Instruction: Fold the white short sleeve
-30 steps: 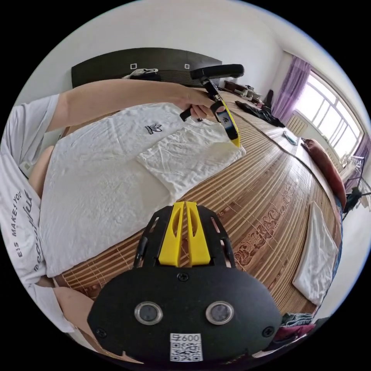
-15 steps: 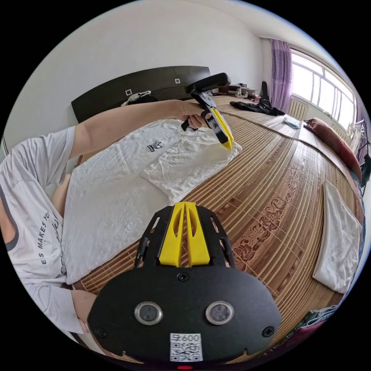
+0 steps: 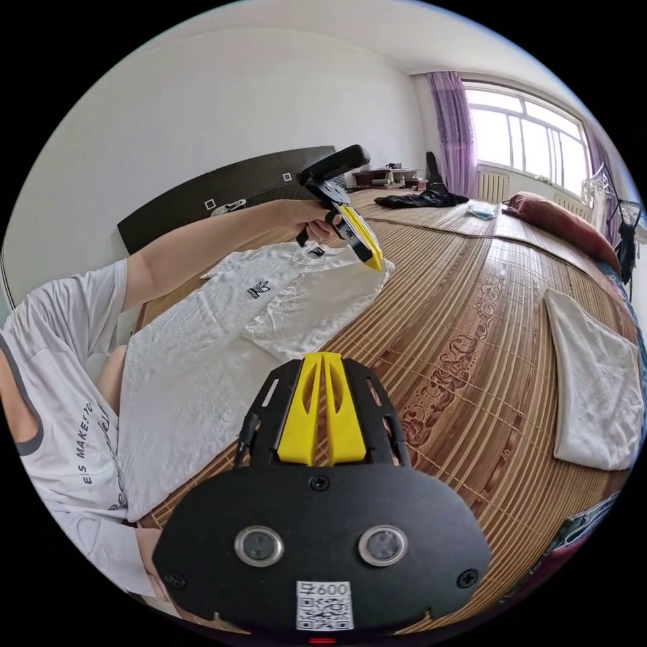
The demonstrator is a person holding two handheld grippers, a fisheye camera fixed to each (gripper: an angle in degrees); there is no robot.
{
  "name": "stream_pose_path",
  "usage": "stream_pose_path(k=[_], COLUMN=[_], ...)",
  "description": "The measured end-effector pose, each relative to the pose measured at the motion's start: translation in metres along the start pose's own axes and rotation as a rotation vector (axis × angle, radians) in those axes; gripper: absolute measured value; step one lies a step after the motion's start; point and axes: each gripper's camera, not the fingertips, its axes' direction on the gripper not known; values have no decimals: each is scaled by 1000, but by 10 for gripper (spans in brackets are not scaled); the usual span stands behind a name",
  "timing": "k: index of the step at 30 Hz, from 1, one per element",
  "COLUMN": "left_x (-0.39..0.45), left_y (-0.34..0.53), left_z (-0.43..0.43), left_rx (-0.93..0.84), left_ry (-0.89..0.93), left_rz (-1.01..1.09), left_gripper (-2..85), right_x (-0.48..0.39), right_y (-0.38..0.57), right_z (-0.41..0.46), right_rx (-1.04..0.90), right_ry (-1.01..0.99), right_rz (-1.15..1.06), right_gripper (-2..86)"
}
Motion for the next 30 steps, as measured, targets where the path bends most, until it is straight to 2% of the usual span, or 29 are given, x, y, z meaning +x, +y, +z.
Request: stream_pose_path(k=[12,19,30], left_x=[2,0,21], left_y=[8,19,8], left_z=[-41,-49,-43], left_rx=[25,84,103], left_ry=[-32,36,-66], left_rz=[-70,-81,-40], left_gripper=[35,13,4], right_x=[18,20,14], right_y=[-5,-12,-23], right_z=[1,7,30], right_rx=[-29,-70,-191], right_ry=[20,26,34], right_rz=[29,14,-8], right_gripper=[-9,-9,-9])
